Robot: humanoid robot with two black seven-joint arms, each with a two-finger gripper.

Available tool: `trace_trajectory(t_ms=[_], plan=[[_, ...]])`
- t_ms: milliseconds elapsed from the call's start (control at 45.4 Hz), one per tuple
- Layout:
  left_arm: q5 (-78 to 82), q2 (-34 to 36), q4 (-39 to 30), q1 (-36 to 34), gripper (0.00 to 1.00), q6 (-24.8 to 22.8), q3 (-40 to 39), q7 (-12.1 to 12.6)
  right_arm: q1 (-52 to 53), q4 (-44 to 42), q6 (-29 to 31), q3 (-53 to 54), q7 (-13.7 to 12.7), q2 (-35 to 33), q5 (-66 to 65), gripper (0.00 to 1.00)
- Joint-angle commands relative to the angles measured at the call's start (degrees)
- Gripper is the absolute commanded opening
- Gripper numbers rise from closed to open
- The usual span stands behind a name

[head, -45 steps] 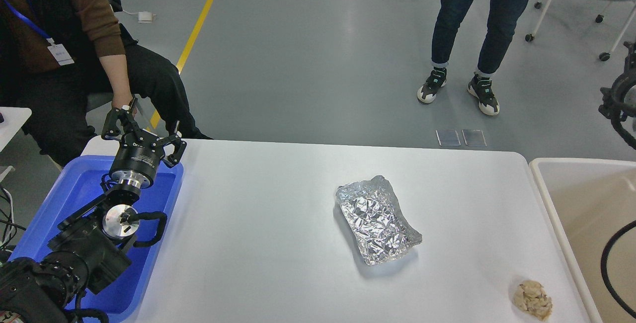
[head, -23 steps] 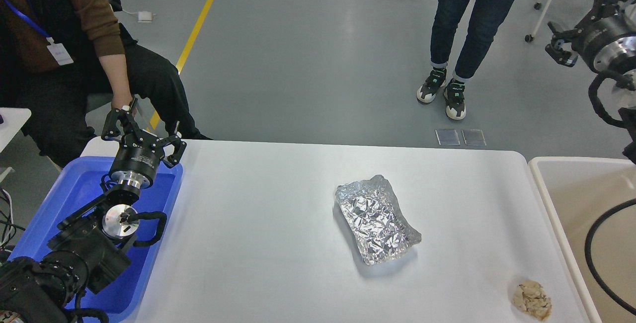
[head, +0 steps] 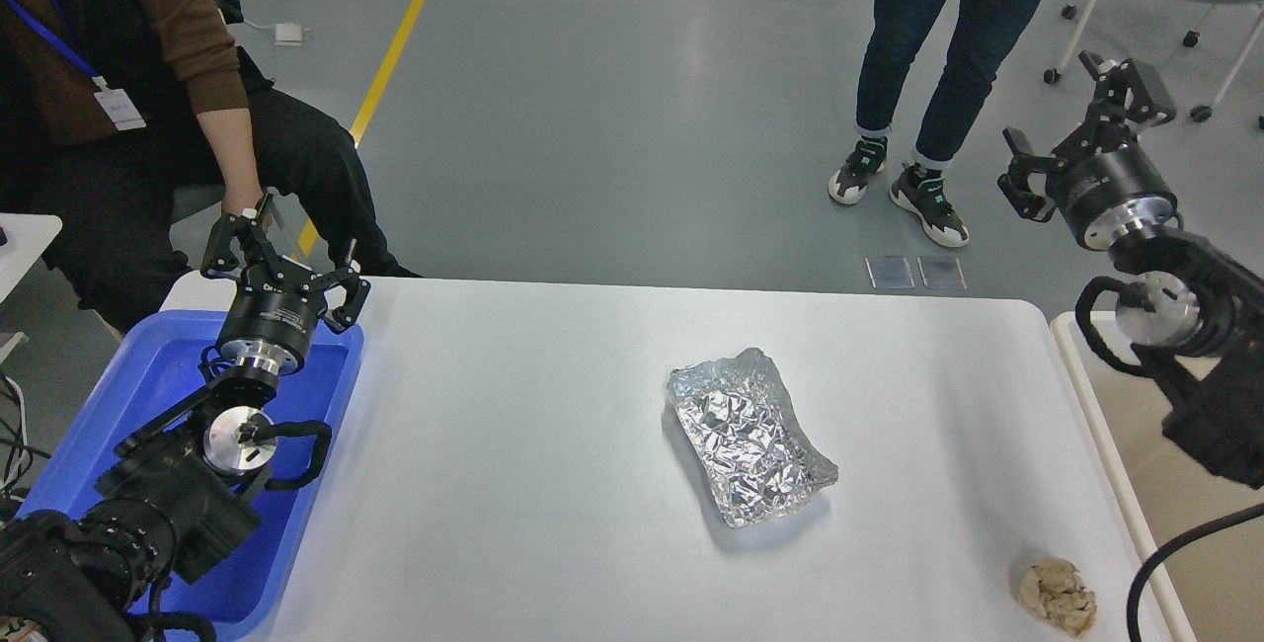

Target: Tidy desktop

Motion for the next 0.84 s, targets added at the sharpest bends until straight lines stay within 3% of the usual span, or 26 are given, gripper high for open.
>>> trace_trajectory(t_ms=[0, 816], plan=[[0.0, 0.0, 0.0, 0.03, 1.0, 0.0, 0.0, 0.0, -7.33, 1.56, 0.09, 2.42, 1.27, 5.16, -0.74, 1.0], [0.0, 0.0, 0.0, 0.03, 1.0, 0.0, 0.0, 0.0, -6.98, 1.47, 0.18, 3.2, 1.36, 3.32, -0.74, 1.0]])
